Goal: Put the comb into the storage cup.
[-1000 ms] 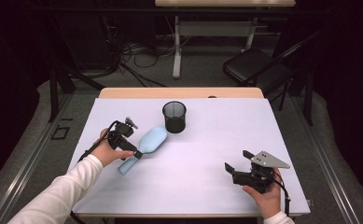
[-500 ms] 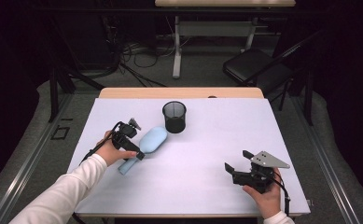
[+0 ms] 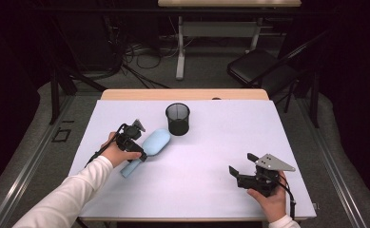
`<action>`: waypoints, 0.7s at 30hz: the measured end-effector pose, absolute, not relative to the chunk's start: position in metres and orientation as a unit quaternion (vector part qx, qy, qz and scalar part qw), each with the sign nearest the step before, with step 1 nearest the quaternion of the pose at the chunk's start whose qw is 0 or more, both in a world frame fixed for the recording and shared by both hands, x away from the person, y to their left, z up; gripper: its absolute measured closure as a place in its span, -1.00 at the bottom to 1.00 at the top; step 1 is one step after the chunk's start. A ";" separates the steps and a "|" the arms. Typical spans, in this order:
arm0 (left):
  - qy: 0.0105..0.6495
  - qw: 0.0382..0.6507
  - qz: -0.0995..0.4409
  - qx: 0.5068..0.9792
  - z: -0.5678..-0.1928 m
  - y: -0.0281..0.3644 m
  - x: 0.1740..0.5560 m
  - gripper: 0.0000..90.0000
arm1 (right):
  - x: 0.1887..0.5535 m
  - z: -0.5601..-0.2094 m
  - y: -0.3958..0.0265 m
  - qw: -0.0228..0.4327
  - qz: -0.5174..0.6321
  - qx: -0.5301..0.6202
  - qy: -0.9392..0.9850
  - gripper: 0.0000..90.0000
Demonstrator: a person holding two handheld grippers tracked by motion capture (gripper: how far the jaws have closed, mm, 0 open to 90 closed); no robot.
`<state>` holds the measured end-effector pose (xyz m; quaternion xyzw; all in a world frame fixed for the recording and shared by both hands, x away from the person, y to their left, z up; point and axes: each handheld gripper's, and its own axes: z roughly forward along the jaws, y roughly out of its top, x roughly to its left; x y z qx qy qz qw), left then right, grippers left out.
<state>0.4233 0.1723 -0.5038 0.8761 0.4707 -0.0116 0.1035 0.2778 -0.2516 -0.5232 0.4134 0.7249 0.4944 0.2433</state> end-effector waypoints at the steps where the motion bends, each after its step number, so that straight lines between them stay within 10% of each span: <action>1: 0.472 0.105 -0.012 0.875 -0.504 0.173 0.424 -0.32 | 0.278 -0.523 -0.252 0.243 0.494 0.413 0.725 -0.69; 21: 0.452 0.094 -0.015 0.887 -0.512 0.165 0.427 -0.05 | 0.278 -0.524 -0.251 0.243 0.495 0.412 0.725 -0.69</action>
